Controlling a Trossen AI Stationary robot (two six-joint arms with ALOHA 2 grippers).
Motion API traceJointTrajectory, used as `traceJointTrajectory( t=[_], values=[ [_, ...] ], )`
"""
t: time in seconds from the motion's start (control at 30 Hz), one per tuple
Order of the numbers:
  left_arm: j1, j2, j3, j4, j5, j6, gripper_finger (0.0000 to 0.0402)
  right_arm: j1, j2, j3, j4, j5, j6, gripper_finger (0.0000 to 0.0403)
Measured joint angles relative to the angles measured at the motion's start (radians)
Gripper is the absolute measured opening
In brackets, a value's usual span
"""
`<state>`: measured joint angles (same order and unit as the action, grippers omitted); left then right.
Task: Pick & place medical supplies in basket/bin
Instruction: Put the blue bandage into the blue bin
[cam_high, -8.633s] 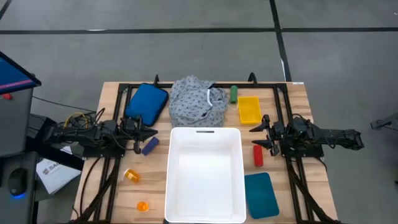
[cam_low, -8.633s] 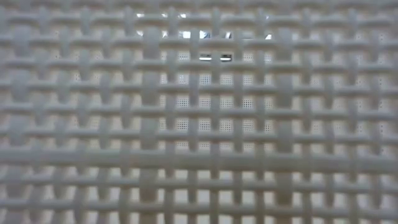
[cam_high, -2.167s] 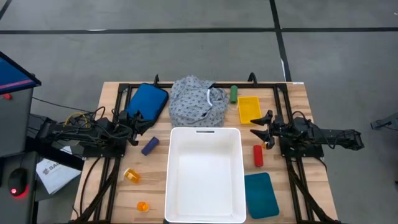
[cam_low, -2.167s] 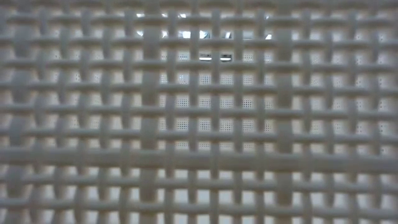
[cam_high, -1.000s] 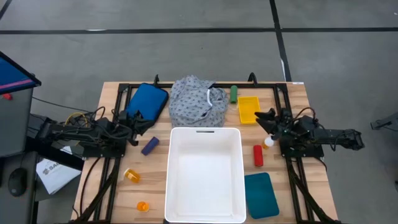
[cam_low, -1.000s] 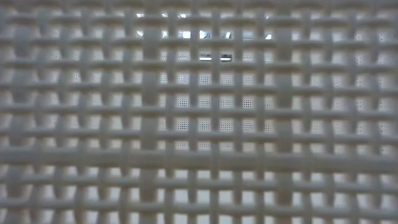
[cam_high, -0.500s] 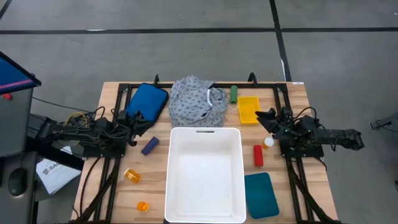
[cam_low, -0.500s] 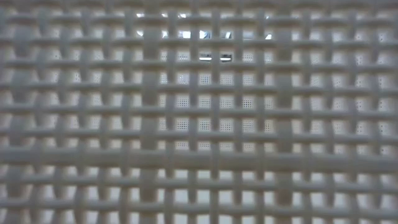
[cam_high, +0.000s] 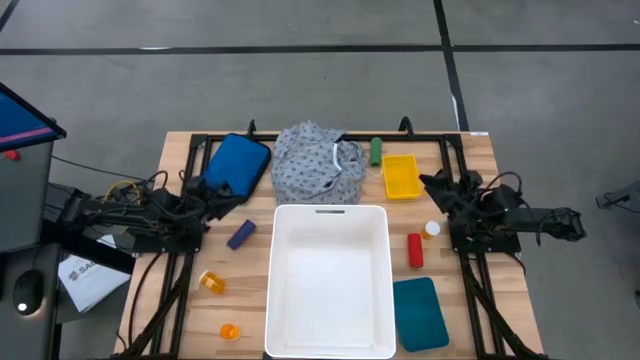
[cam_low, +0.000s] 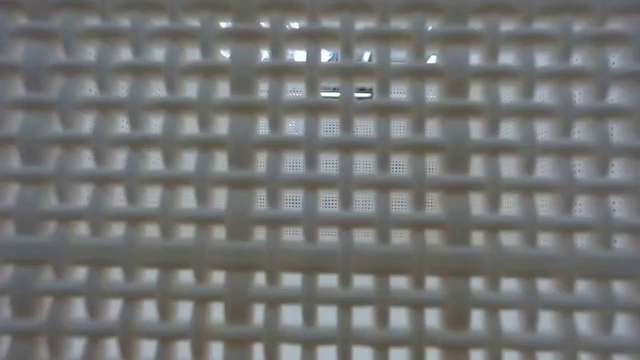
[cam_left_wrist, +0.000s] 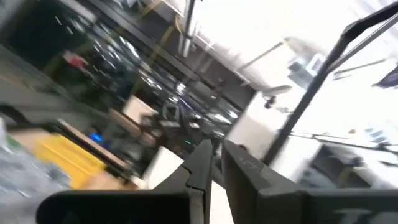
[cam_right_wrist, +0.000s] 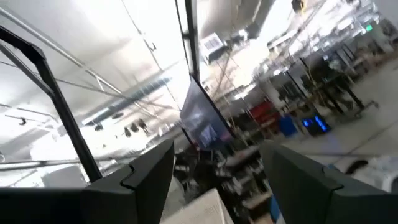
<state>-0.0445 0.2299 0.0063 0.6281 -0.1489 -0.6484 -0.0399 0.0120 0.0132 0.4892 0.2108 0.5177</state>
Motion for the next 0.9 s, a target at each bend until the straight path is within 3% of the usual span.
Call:
traceJointTrajectory(
  t=[0.17,0.3,0.43,0.57,0.67,0.77,0.9],
  values=[
    [0.0,0.034,0.0,-0.015,-0.058,-0.027,0.0071,0.0,0.0,0.0,0.052,0.0,-0.024,0.0239],
    [0.001,0.087,0.02,0.054,-0.232,0.058,0.0123,0.0,0.0,0.0,0.105,0.054,-0.027,0.0238],
    [0.001,0.14,0.121,0.079,-0.363,0.288,0.0181,0.0,0.0,0.0,0.155,0.11,-0.056,0.023],
    [0.001,0.181,0.23,0.02,-0.432,0.459,0.0234,-0.002,0.0,0.0,0.196,0.169,-0.084,0.0224],
    [-0.004,0.178,0.363,-0.248,-0.439,0.484,0.0259,-0.002,0.0,0.0,0.2,0.182,-0.087,0.0223],
    [-0.018,0.196,0.54,-0.691,-0.428,0.478,0.0267,-0.002,0.0,0.0,0.205,0.184,-0.09,0.0223],
    [-0.03,0.274,0.783,-1.244,-0.421,0.355,0.026,-0.002,0.0,0.0,0.209,0.184,-0.08,0.0223]
  ],
)
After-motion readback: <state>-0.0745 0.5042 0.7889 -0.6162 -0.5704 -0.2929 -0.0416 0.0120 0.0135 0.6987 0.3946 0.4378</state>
